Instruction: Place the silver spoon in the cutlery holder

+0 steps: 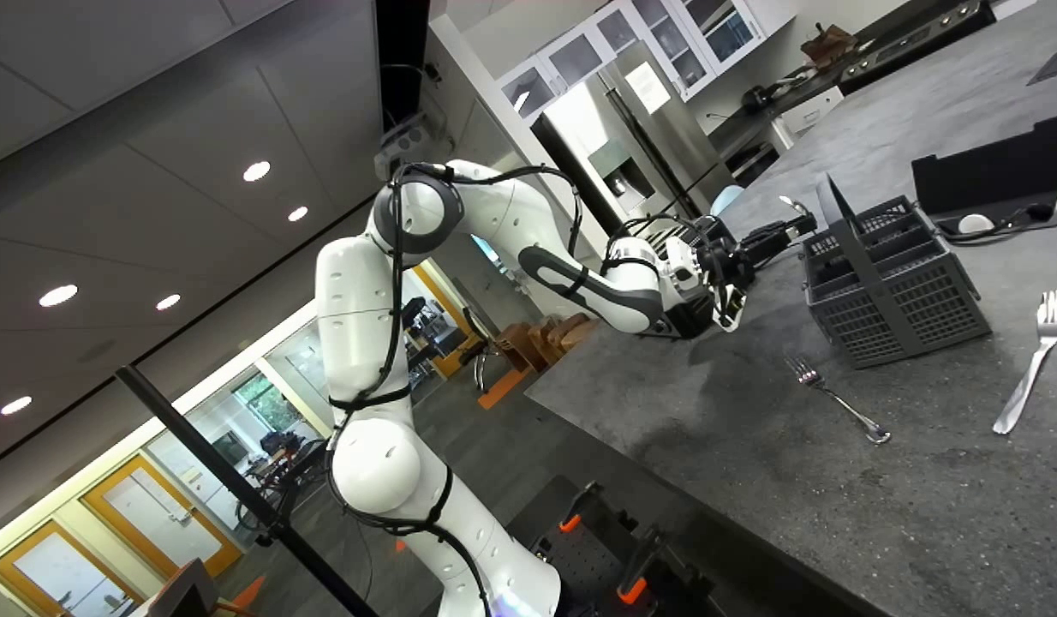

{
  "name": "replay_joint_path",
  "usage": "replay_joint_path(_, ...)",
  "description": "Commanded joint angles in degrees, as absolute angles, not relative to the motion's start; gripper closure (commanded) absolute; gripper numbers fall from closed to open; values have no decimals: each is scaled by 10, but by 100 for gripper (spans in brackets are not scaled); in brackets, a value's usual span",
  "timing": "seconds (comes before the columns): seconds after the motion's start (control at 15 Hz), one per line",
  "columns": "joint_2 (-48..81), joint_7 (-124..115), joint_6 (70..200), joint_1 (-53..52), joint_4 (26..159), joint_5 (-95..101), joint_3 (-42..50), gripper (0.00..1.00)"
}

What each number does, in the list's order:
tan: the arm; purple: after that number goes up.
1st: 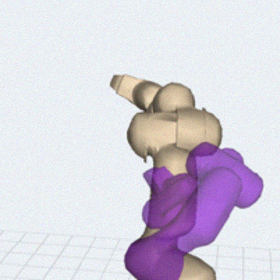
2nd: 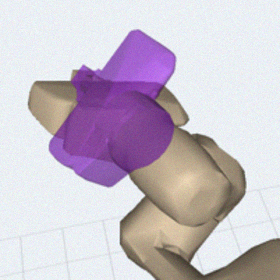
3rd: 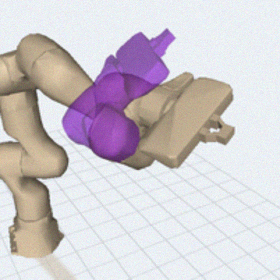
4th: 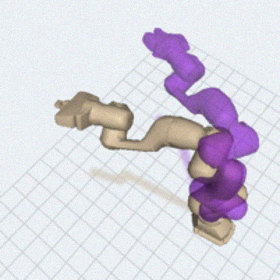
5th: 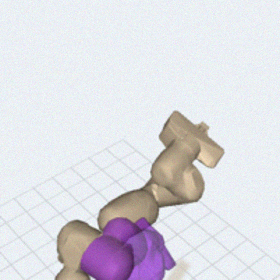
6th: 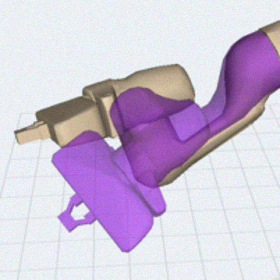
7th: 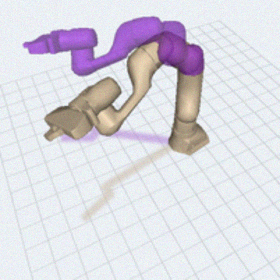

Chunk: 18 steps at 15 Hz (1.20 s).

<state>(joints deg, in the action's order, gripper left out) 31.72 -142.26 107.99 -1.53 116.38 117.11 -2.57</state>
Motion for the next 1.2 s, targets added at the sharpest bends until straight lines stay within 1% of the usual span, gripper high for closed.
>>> replay_joint_path(0.0,302,-1436,1082,-7,1166,1186,-36,36)
replay_joint_path(0.2,282,-1443,1083,-10,1173,1187,-42,13)
replay_joint_path(0.33,263,-1448,1087,-10,1179,1184,-48,1)
replay_joint_path(0.4,253,-1450,1090,-10,1181,1182,-50,0)
replay_joint_path(0.73,179,-1441,1111,-6,1201,1160,-60,0)
replay_joint_path(0.93,124,-1415,1177,3,1211,1125,-59,0)
replay_joint_path(1.13,64,-1355,1297,17,1220,1059,-51,0)
